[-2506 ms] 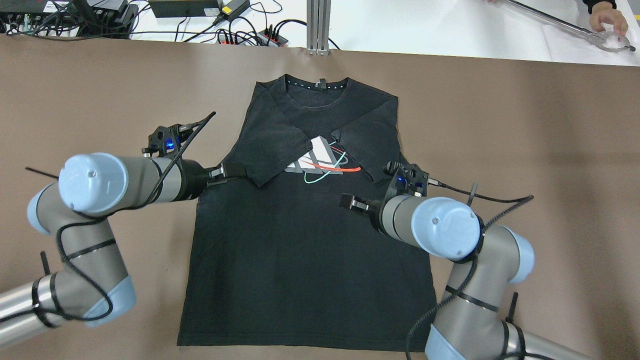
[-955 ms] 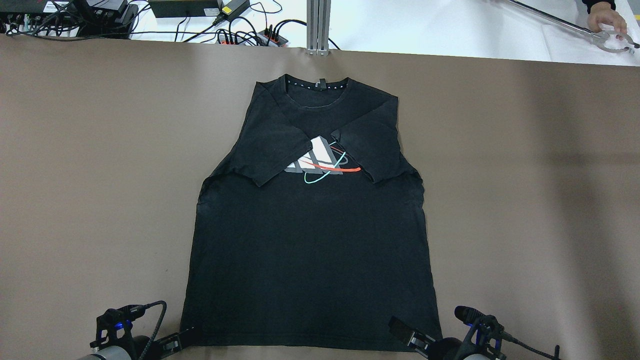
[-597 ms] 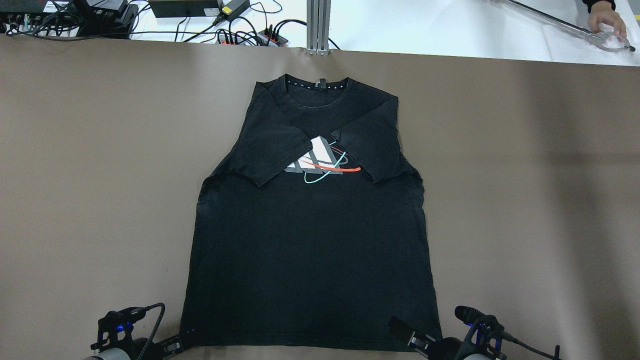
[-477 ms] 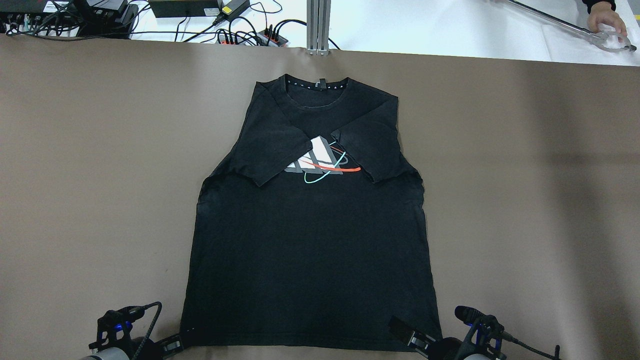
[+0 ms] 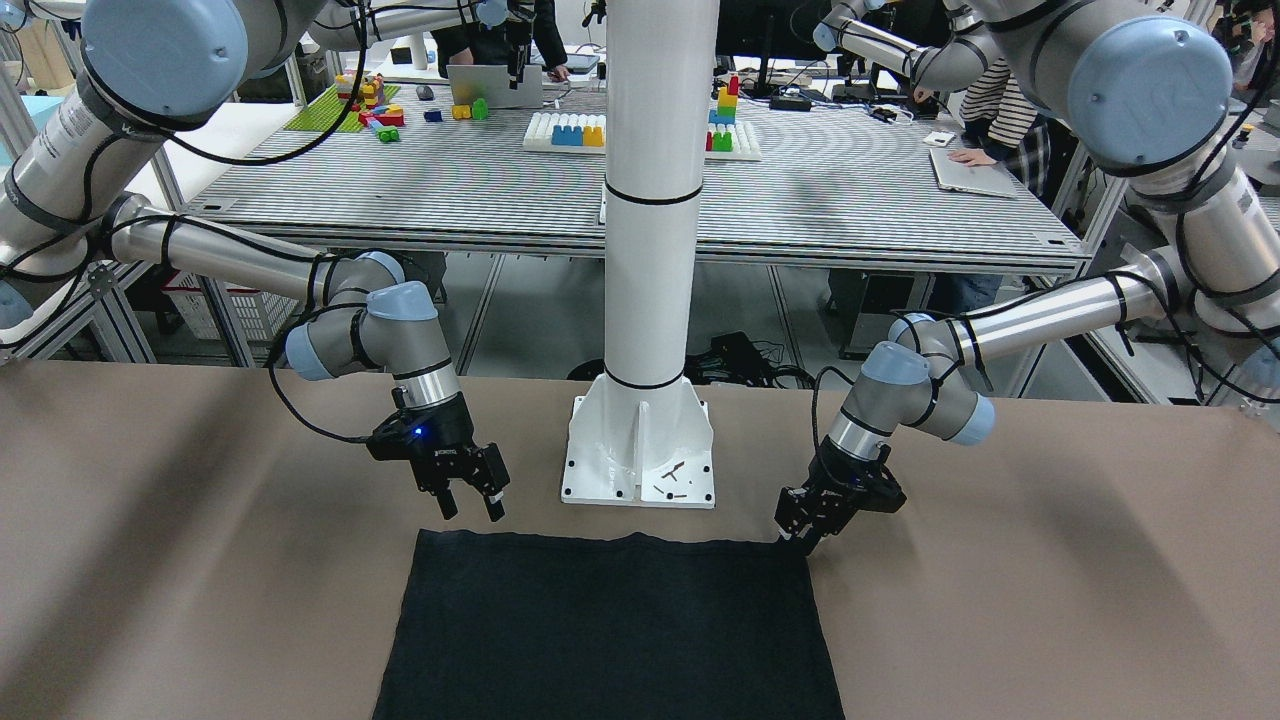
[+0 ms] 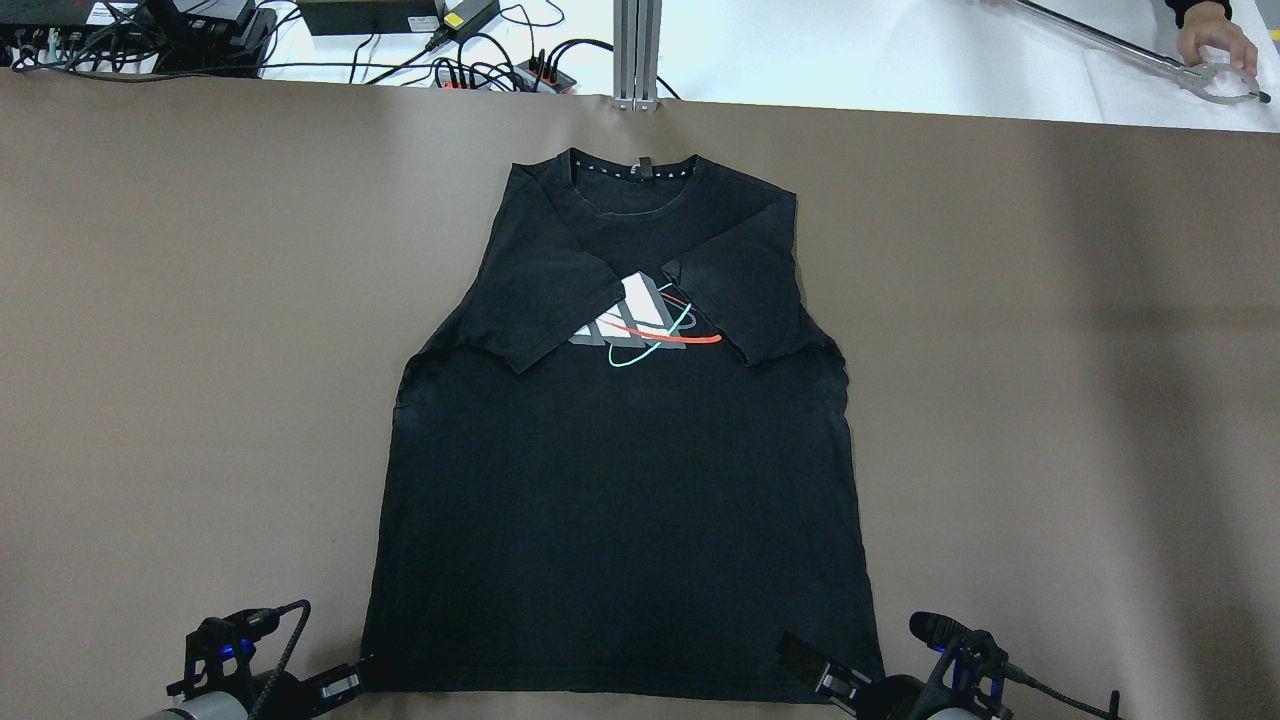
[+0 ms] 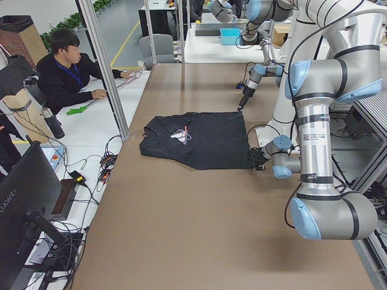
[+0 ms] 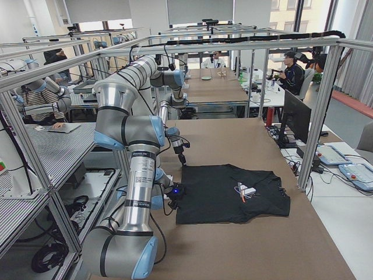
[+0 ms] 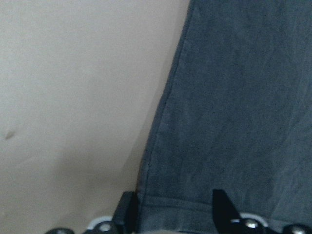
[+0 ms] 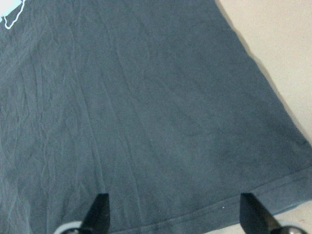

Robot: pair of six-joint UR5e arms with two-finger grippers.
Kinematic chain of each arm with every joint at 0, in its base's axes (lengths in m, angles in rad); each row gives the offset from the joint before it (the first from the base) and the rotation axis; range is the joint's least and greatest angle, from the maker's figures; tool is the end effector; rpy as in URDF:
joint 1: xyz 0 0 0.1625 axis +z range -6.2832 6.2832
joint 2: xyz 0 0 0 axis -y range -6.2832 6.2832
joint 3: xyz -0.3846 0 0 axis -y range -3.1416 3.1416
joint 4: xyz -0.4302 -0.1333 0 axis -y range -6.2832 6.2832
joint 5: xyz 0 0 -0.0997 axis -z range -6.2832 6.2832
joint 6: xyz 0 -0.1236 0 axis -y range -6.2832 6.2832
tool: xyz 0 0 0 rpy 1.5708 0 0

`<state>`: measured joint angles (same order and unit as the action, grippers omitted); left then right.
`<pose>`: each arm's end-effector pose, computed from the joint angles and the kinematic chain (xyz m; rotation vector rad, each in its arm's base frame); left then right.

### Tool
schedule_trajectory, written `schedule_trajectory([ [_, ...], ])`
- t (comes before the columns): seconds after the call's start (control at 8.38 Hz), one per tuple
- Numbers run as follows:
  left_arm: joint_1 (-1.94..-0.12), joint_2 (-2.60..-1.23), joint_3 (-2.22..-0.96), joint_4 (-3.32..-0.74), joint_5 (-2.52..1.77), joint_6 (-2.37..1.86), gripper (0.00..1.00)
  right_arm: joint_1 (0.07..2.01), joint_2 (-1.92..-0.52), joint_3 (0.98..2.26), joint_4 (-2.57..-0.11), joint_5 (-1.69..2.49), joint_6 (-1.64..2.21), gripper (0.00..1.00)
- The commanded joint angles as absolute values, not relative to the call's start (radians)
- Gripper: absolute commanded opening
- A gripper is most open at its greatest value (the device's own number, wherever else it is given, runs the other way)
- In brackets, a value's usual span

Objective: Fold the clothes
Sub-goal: 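Grasp the hem corners with both grippers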

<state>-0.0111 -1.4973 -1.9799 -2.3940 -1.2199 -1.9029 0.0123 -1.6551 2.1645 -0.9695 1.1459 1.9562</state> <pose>0.5223 -0.1816 0.3595 0.1247 1.1936 -0.5046 -0.4861 -0.1902 0.2966 0.1731 -1.1609 0.5874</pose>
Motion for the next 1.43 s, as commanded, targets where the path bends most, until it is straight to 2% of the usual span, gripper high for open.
schedule_trajectory([
  [0.0, -0.012, -1.479, -1.985, -2.395, -1.22, -1.899, 0.32, 0.012, -1.655, 2.164, -0.969, 1.146, 1.956, 0.94],
  [0.12, -0.011, -1.479, -1.991, -2.395, -1.22, -1.895, 0.05, 0.012, -1.655, 2.164, -0.969, 1.146, 1.956, 0.94],
  [0.24, -0.011, -1.48, -1.991, -2.395, -1.22, -1.888, 0.0, 0.012, -1.657, 2.164, -0.969, 1.146, 1.956, 0.94],
  [0.48, -0.009, -1.48, -1.993, -2.395, -1.22, -1.887, 0.0, 0.012, -1.657, 2.161, -0.969, 1.146, 1.956, 0.94],
  [0.84, -0.009, -1.48, -2.028, -2.39, -1.223, -1.881, 0.0, 0.012, -1.729, 2.146, -0.969, 1.147, 1.954, 0.93],
  [1.19, -0.011, -1.48, -2.025, -2.388, -1.223, -1.876, 0.0, 0.012, -1.733, 1.999, -0.816, 1.146, 1.939, 0.91],
  [1.31, -0.009, -1.48, -2.025, -2.388, -1.223, -1.876, 0.0, 0.012, -1.732, 1.991, -0.795, 1.146, 1.934, 0.89],
])
